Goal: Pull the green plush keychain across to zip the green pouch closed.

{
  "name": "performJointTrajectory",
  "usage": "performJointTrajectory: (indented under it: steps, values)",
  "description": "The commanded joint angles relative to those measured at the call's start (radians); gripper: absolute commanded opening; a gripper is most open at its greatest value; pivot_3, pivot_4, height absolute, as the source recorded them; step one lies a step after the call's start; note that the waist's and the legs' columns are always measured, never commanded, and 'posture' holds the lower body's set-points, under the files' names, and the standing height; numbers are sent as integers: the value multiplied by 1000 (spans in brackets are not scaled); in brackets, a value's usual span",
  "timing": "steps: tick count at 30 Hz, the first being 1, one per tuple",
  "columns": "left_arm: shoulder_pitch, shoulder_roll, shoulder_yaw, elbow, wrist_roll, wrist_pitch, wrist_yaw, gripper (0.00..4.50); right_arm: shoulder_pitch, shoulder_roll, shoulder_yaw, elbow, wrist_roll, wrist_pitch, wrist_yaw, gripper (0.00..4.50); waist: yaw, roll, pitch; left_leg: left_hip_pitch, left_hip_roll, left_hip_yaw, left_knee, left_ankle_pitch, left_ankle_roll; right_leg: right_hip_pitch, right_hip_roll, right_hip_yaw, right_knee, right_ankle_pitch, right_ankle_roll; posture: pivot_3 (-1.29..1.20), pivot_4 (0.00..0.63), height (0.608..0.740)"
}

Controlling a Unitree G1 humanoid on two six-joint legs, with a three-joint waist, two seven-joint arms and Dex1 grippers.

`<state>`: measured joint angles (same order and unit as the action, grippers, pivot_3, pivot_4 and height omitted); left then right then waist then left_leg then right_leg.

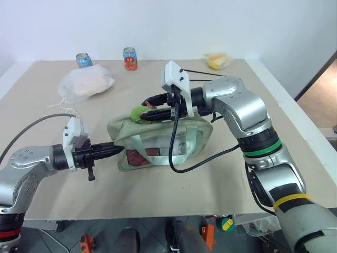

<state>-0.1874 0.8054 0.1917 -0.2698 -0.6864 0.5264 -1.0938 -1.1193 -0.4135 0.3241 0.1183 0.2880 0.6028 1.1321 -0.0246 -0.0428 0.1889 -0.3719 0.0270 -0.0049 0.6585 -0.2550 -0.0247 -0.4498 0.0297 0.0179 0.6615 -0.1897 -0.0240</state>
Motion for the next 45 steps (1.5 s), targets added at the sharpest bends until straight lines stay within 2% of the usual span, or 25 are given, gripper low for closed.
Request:
performJointTrajectory:
  steps: [1,2,3,11,22,31,34,39,42,45]
  values:
    - [18,-2,-27,-4,21,10,8,0,-26,-2,-28,-10,1,-25,14,473,0,0,0,0,0,0,0,0,0,0,0,0,0,0,0,0,150,740]
    - [17,-2,-28,-4,21,9,9,0,-25,-4,-28,-10,1,-27,16,114,0,0,0,0,0,0,0,0,0,0,0,0,0,0,0,0,150,740]
    - [17,-2,-27,-3,21,8,10,0,-24,-5,-29,-9,0,-28,18,27,0,0,0,0,0,0,0,0,0,0,0,0,0,0,0,0,150,740]
    - [18,0,-28,-1,17,8,13,0,-43,-52,-60,68,-39,-45,-1,27,0,0,0,0,0,0,0,0,0,0,0,0,0,0,0,0,150,740]
    - [10,2,-38,12,18,9,1,0,-70,-333,-179,198,-59,-150,62,27,3,0,0,-2,-2,1,-2,0,0,0,-1,0,-6,1,2,0,150,740]
    - [9,9,-46,12,13,13,-2,0,51,-507,-209,286,-181,-305,-25,27,6,1,1,-3,-2,1,-4,0,0,0,-1,1,-9,1,3,0,150,740]
    - [12,12,-46,10,11,13,-2,0,130,-508,-205,234,-164,-287,-21,27,6,1,0,-4,-3,1,-4,0,0,1,-2,1,-12,2,4,0,150,740]
    - [11,16,-44,6,6,19,-3,0,361,-457,-110,35,-171,-252,-11,27,5,0,0,0,-3,0,-4,-1,1,6,-2,0,-15,2,5,0,150,740]
    - [10,19,-45,1,6,24,-8,0,419,-377,-58,-58,-166,-215,-22,27,-4,2,-1,2,-2,3,-4,-1,1,8,-1,2,-15,2,5,0,150,740]
    - [9,19,-44,-5,4,32,-8,0,421,-330,-65,-104,-137,-178,-8,27,-9,2,-1,6,1,1,-4,-1,1,11,0,1,-15,0,2,0,150,740]
